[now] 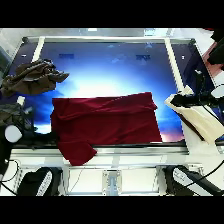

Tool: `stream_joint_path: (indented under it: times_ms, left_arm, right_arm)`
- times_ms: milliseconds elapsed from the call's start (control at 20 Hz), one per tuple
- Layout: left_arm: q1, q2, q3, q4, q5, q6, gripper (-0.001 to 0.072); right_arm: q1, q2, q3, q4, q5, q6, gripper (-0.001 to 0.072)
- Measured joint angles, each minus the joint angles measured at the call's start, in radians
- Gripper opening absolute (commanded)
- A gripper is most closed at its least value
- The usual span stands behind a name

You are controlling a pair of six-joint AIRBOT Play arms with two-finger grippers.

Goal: Fold the shirts.

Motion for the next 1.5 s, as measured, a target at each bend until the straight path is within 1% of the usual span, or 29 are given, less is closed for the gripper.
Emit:
stream_joint_path:
  times_ms: [50, 100, 200, 300, 450, 600, 650, 750, 850, 1050, 1100, 1200, 1350, 1400, 1450, 1500]
  left_arm:
    - [0.000, 0.017, -0.042, -0.040, -0.019, -0.024, 0.0613]
    - [0.000, 0.030, -0.079, -0.074, -0.034, -0.047, 0.0584]
    - [0.000, 0.046, -0.135, -0.124, -0.046, -0.090, 0.0584]
    - [0.000, 0.054, -0.163, -0.150, -0.047, -0.117, 0.0584]
    - [0.000, 0.059, -0.183, -0.168, -0.043, -0.131, 0.0584]
    - [0.000, 0.045, -0.196, -0.174, -0.034, -0.129, 0.0583]
    - [0.000, 0.032, -0.202, -0.179, -0.034, -0.119, 0.0583]
    - [0.000, -0.008, -0.212, -0.192, -0.032, -0.090, 0.0555]
    - [0.000, -0.057, -0.217, -0.202, -0.024, -0.065, 0.0554]
    - [-0.006, -0.148, -0.222, -0.240, 0.017, -0.040, 0.0536]
    - [-0.014, -0.168, -0.222, -0.246, 0.027, -0.037, 0.0535]
    - [-0.045, -0.209, -0.223, -0.256, 0.043, -0.034, 0.0507]
    - [-0.122, -0.262, -0.224, -0.269, 0.085, -0.048, 0.0504]
    - [-0.147, -0.275, -0.224, -0.274, 0.098, -0.062, 0.0444]
    - [-0.169, -0.284, -0.224, -0.275, 0.110, -0.072, 0.0327]
    - [-0.185, -0.291, -0.224, -0.278, 0.125, -0.092, 0.0173]
  right_arm:
    - [-0.001, 0.002, 0.000, 0.004, 0.001, -0.001, 0.0342]
    - [-0.002, 0.003, 0.000, 0.010, 0.001, -0.005, 0.0342]
    - [-0.003, 0.005, 0.000, 0.021, 0.001, -0.015, 0.0342]
    - [-0.003, 0.005, 0.000, 0.032, 0.001, -0.020, 0.0343]
    - [-0.003, 0.006, 0.000, 0.041, -0.003, -0.024, 0.0342]
    - [-0.003, 0.006, 0.000, 0.045, -0.023, -0.026, 0.0342]
    - [-0.003, 0.006, 0.000, 0.047, -0.029, -0.027, 0.0343]
    - [-0.003, 0.006, 0.000, 0.048, -0.037, -0.027, 0.0342]
    - [-0.003, 0.006, 0.000, 0.049, -0.042, -0.027, 0.0343]
    - [-0.003, 0.006, 0.000, 0.051, -0.047, -0.027, 0.0342]
    - [-0.003, 0.006, 0.000, 0.051, -0.047, -0.027, 0.0342]
    - [-0.003, 0.006, 0.000, 0.051, -0.049, -0.027, 0.0343]
    - [-0.003, 0.006, 0.000, 0.051, -0.049, -0.027, 0.0342]
    - [-0.003, 0.006, 0.000, 0.051, -0.049, -0.027, 0.0342]
    - [-0.003, 0.006, 0.000, 0.051, -0.049, -0.027, 0.0342]
    - [-0.003, 0.006, 0.000, 0.051, -0.049, -0.027, 0.0342]
